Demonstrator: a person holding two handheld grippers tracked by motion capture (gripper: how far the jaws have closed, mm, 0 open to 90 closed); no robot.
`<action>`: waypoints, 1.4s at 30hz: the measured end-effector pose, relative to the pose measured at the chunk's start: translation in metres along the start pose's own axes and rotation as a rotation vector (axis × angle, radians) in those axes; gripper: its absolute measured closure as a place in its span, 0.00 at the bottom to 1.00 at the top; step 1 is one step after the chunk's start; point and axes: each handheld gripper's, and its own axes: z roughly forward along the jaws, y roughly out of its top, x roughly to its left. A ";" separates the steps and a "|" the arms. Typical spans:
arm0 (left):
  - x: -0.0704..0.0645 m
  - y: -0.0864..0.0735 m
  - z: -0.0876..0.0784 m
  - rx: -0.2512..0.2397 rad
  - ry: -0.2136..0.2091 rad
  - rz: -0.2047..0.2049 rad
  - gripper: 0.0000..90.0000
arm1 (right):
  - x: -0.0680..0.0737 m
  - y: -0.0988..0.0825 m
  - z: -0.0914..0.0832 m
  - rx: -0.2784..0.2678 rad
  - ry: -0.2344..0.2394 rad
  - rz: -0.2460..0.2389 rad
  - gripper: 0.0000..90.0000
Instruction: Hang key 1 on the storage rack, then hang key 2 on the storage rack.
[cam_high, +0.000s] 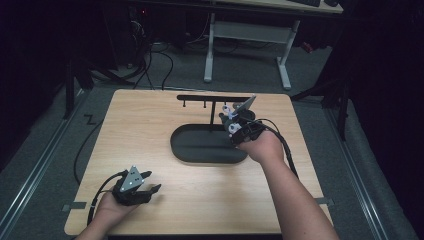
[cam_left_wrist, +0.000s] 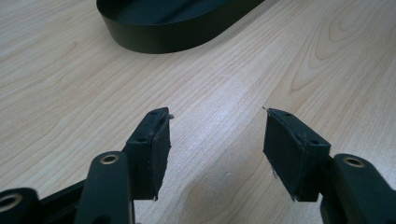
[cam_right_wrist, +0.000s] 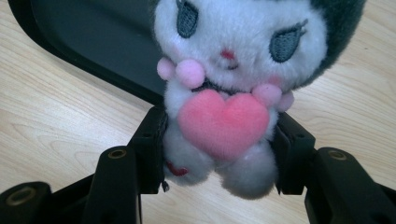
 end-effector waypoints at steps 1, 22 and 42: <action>0.000 0.000 0.000 0.003 -0.002 0.002 0.46 | 0.001 0.001 0.002 0.001 0.004 -0.005 0.53; 0.001 -0.002 0.003 0.017 -0.010 0.025 0.45 | 0.005 0.024 0.036 -0.026 0.049 0.020 0.39; -0.008 0.002 0.009 0.030 -0.022 0.053 0.45 | -0.007 -0.046 0.022 -0.160 0.034 0.002 0.38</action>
